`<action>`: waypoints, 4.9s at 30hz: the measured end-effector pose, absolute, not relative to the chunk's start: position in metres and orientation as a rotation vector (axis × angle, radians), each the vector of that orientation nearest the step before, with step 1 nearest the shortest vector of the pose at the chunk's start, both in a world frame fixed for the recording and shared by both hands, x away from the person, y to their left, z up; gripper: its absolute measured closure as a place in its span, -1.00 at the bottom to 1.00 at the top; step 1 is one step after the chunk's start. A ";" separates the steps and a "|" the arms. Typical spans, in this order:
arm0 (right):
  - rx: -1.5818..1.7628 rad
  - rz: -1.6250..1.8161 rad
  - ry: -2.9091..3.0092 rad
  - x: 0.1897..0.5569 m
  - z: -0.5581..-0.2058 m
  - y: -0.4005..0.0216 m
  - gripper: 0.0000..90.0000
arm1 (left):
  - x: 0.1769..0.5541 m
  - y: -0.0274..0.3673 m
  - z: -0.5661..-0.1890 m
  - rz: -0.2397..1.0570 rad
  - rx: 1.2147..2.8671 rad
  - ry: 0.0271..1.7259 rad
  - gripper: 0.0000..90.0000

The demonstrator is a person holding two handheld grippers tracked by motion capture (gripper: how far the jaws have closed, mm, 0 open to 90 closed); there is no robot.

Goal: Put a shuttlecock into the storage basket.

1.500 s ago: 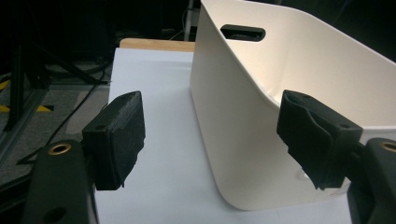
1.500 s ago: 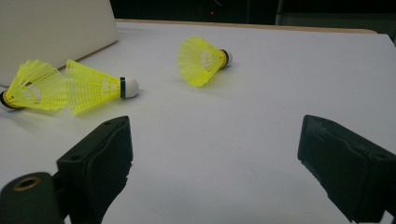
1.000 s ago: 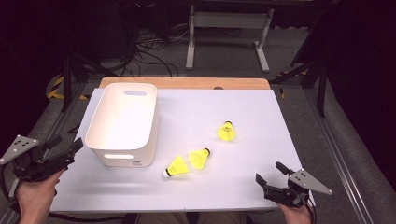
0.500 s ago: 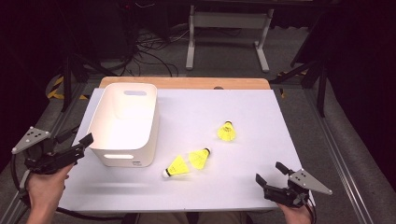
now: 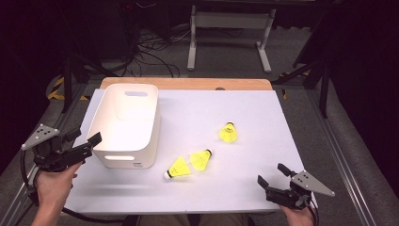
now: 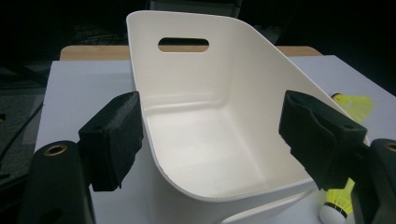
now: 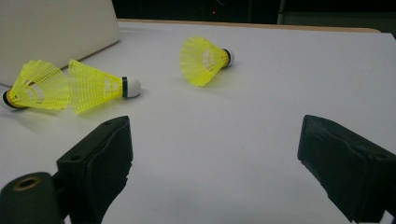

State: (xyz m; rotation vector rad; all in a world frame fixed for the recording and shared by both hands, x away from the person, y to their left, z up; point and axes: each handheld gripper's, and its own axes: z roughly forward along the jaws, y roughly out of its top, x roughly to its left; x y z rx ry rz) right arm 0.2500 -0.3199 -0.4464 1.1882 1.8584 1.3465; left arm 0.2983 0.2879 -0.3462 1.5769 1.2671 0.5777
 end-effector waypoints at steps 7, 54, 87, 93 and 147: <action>1.189 1.348 1.858 0.250 -0.446 -0.320 -0.76 | 0.300 0.280 -0.345 0.570 1.598 1.248 -0.49; 1.187 1.356 1.864 0.250 -0.446 -0.320 -0.76 | 0.313 0.226 -0.342 0.499 1.684 1.147 -0.50; 1.184 1.356 1.870 0.250 -0.446 -0.320 -0.76 | 0.320 0.193 -0.344 0.426 1.723 1.087 -0.48; 1.178 1.354 1.874 0.250 -0.446 -0.320 -0.76 | 0.321 0.188 -0.344 0.417 1.736 1.074 -0.48; 1.171 1.379 1.889 0.250 -0.446 -0.320 -0.76 | 0.325 0.125 -0.342 0.290 2.009 0.978 -0.35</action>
